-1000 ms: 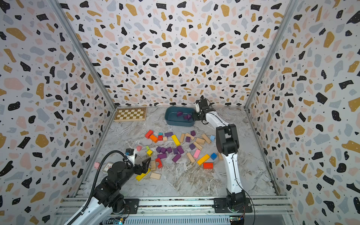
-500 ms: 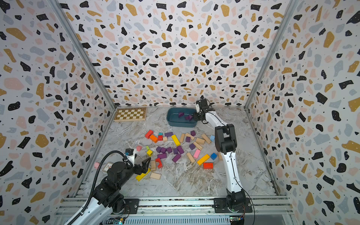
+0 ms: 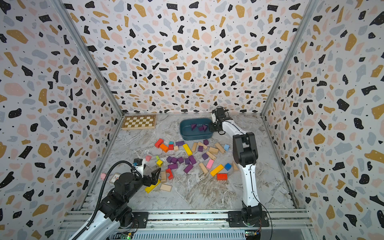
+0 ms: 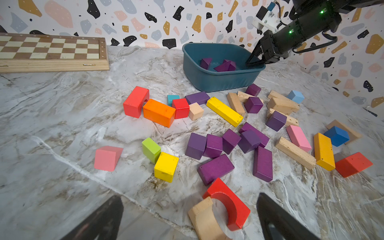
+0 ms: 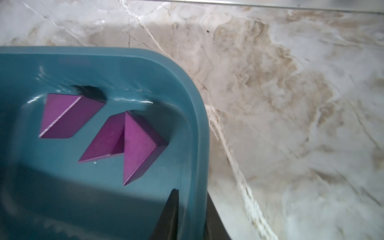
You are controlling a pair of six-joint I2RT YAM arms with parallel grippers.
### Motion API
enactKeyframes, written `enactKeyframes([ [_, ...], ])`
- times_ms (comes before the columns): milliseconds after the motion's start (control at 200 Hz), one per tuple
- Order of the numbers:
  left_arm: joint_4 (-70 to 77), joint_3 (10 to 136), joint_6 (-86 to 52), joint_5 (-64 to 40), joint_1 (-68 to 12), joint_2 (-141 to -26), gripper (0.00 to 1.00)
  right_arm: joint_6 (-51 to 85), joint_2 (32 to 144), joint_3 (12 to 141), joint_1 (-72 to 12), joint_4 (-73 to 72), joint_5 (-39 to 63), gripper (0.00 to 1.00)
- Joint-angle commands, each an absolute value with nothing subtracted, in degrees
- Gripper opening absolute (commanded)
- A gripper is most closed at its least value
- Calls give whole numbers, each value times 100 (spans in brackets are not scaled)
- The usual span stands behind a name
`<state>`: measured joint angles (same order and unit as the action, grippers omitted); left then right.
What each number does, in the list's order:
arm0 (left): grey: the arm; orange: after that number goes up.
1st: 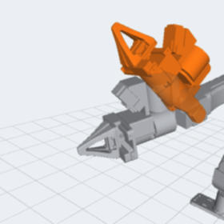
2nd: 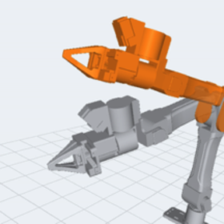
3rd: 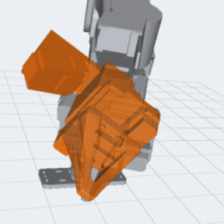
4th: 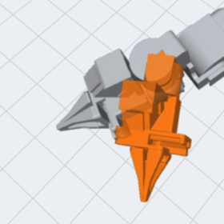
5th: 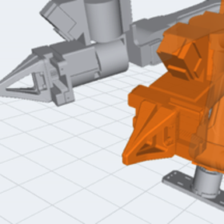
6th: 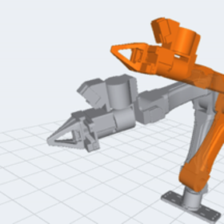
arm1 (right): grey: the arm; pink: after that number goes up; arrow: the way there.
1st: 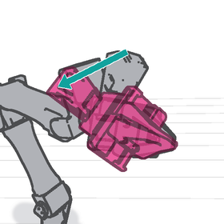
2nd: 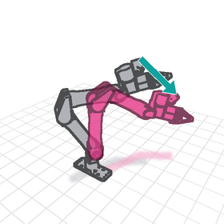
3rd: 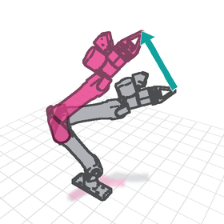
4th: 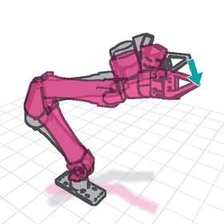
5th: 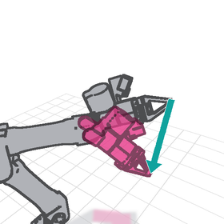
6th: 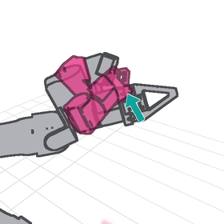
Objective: Pick purple bricks into the storage bin
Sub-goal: Move the storage box to the center of the board.
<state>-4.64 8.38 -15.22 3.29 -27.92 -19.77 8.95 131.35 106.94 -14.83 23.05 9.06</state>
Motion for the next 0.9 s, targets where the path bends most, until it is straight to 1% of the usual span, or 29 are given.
enactKeyframes([
  [0, -250, 912, -1490, 297, -2804, -1928, 99, 1235, 12458, 10321, -1459, 2031, 845, 14],
  [45, -255, 907, -1491, 297, -2804, -1927, 99, 1346, 12313, 10094, -1460, 1906, 841, 11],
  [375, -268, 911, -1485, 316, -2804, -1898, 99, 1745, 11661, 8987, -1459, 1439, 888, 12],
  [466, -273, 911, -1486, 311, -2804, -1890, 99, 2000, 11485, 8636, -1459, 1117, 926, 12],
  [526, -273, 910, -1490, 324, -2804, -1872, 99, 2207, 11452, 8484, -1459, 916, 955, 9],
  [606, -288, 898, -1487, 325, -2804, -1850, 99, 2458, 11497, 8438, -1468, 742, 983, 5],
  [751, -342, 892, -1501, 350, -2804, -1758, 99, 2817, 11592, 8535, -1485, 540, 928, 2],
  [891, -369, 881, -1503, 368, -2804, -1696, 99, 3030, 11685, 8723, -1516, 494, 824, 2],
])
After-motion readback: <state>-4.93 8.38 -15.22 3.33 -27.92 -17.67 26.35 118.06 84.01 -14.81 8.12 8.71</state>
